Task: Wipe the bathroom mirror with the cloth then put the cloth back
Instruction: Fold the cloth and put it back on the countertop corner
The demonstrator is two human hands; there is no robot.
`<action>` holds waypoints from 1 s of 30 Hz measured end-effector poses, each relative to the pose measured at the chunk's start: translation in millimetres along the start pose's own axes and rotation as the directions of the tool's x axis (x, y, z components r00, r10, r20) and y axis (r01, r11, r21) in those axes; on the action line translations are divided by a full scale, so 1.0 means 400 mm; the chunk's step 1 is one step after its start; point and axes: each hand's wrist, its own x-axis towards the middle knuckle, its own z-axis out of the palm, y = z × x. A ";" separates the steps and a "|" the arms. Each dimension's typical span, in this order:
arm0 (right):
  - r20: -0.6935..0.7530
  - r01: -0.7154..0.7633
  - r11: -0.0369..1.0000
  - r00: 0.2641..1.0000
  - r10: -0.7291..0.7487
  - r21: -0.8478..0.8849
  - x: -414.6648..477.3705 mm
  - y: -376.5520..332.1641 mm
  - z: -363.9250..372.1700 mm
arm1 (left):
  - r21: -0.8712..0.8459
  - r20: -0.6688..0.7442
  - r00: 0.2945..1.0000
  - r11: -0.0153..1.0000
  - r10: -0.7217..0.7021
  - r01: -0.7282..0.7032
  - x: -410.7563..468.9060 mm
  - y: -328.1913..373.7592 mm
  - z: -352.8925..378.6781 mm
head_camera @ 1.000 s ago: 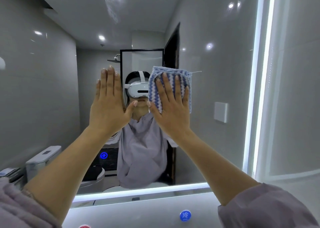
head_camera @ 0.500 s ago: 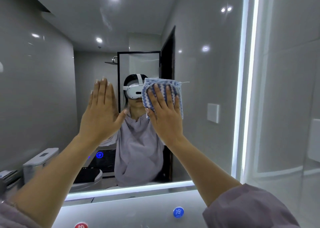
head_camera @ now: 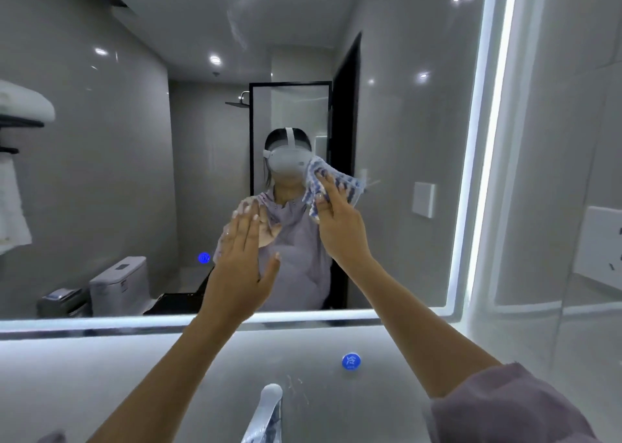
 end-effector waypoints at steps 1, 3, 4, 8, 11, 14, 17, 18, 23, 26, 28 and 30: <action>-0.008 -0.091 0.978 0.995 0.095 0.186 -0.022 -0.016 -0.011 | -0.008 0.012 1.000 1.000 -0.021 0.021 -0.017 0.011 0.001; 0.045 -0.252 0.819 0.962 0.268 0.515 -0.064 -0.046 -0.034 | -0.016 0.057 0.993 0.994 -0.104 0.105 -0.051 0.032 0.000; 0.114 -0.331 0.689 0.933 0.341 0.645 -0.086 -0.056 -0.046 | -0.034 0.083 0.983 0.986 -0.161 0.165 -0.068 0.045 -0.005; 0.461 -0.557 0.083 0.753 0.470 0.826 -0.193 -0.061 -0.080 | -0.166 0.216 0.922 0.918 -0.322 0.360 -0.156 0.097 -0.028; 0.597 -0.606 -0.150 0.655 0.463 0.781 -0.291 -0.063 -0.098 | -0.193 0.426 0.776 0.792 -0.464 0.580 -0.202 0.132 -0.020; 0.666 -0.593 -0.313 0.595 0.450 0.742 -0.383 -0.069 -0.100 | -0.444 0.661 0.556 0.335 -0.504 0.831 -0.268 0.163 -0.016; 0.692 -0.566 -0.400 0.569 0.444 0.721 -0.469 -0.088 -0.092 | -0.472 0.758 0.448 0.075 -0.474 0.879 -0.353 0.192 0.001; 0.695 -0.565 -0.406 0.559 0.451 0.718 -0.498 -0.094 -0.089 | -0.474 0.781 0.423 0.005 -0.460 0.880 -0.378 0.199 0.016; 0.713 -0.583 -0.411 0.555 0.429 0.701 -0.639 -0.126 -0.069 | -0.538 0.785 0.279 -0.386 -0.553 0.749 -0.515 0.228 0.048; 0.696 -0.593 -0.368 0.567 0.441 0.716 -0.704 -0.147 -0.069 | -0.486 0.770 0.208 -0.343 -0.603 0.803 -0.571 0.229 0.050; 0.708 -0.630 -0.330 0.583 0.399 0.703 -0.743 -0.153 -0.077 | -0.472 0.722 0.242 -0.206 -0.649 0.857 -0.592 0.235 0.039; 0.733 -0.677 -0.292 0.578 0.357 0.676 -0.771 -0.159 -0.091 | -0.517 0.676 0.304 -0.138 -0.672 0.845 -0.623 0.243 0.016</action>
